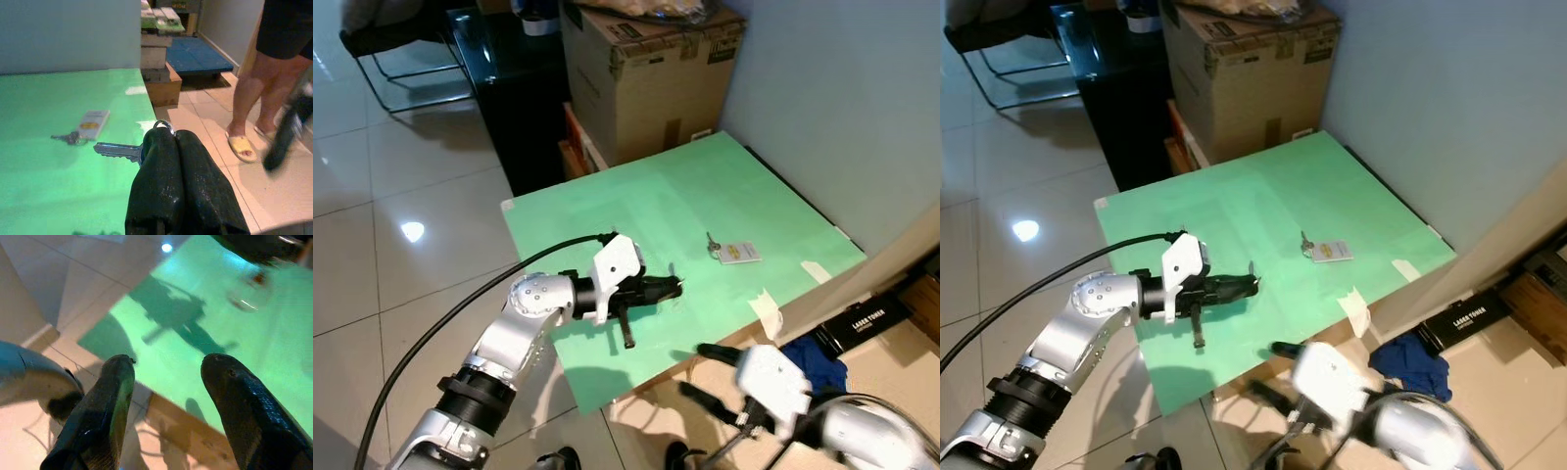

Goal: Hang keys on a hook

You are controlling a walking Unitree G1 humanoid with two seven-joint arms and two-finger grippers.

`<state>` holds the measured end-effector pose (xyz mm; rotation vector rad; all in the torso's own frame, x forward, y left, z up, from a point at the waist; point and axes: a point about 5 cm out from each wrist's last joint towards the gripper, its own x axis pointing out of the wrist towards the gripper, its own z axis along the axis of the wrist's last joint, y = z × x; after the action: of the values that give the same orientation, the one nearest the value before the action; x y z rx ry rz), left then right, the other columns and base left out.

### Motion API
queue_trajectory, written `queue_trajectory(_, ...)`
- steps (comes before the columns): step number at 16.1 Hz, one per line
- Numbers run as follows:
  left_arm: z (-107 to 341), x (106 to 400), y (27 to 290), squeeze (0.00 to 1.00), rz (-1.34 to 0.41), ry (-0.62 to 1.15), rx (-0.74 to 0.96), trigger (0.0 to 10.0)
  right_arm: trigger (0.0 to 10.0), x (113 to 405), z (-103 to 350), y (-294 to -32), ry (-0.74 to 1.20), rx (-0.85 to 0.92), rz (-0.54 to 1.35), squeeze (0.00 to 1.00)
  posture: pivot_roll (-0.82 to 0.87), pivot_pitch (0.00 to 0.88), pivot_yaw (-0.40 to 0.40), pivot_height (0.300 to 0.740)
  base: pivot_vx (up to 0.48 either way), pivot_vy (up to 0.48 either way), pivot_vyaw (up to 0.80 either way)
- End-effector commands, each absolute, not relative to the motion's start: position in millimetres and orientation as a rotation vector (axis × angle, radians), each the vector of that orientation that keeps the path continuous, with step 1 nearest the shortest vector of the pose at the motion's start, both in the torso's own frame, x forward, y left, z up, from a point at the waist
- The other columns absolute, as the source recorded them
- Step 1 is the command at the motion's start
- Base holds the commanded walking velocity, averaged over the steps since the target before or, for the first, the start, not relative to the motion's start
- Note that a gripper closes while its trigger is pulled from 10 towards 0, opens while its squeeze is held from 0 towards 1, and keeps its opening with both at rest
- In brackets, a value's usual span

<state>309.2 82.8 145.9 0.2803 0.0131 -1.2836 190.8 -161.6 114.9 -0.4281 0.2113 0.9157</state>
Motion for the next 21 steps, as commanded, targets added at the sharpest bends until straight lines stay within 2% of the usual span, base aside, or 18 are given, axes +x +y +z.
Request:
queue_trajectory(1, 148, 309, 86, 0.00, -1.305, 0.005, 0.294, 10.0, 10.0, 189, 114, -168, 0.216, -0.424, 0.906, 0.00, -0.20, 0.180, -0.002, 0.740, 0.000, 0.000, 0.00)
queue_trajectory(6, 156, 311, 103, 0.00, -1.352, 0.017, 0.345, 10.0, 10.0, 200, 119, -184, 0.208, -0.440, 0.844, 0.00, -0.20, 0.169, 0.006, 0.740, 0.000, 0.000, 0.00)
queue_trajectory(13, 154, 291, 106, 0.00, -1.524, 0.054, 0.372, 10.0, 10.0, 220, 126, -195, 0.161, -0.482, 0.816, 0.00, -0.19, 0.171, 0.007, 0.740, 0.000, 0.000, 0.00)
queue_trajectory(18, 151, 279, 102, 0.00, -1.602, 0.072, 0.358, 10.0, 10.0, 226, 128, -179, 0.118, -0.457, 0.867, 0.00, -0.19, 0.176, 0.004, 0.740, 0.000, 0.000, 0.00)
queue_trajectory(21, 149, 274, 92, 0.00, -1.622, 0.061, 0.333, 10.0, 10.0, 227, 131, -160, 0.086, -0.420, 0.923, 0.00, -0.19, 0.176, 0.004, 0.740, 0.000, 0.000, 0.00)
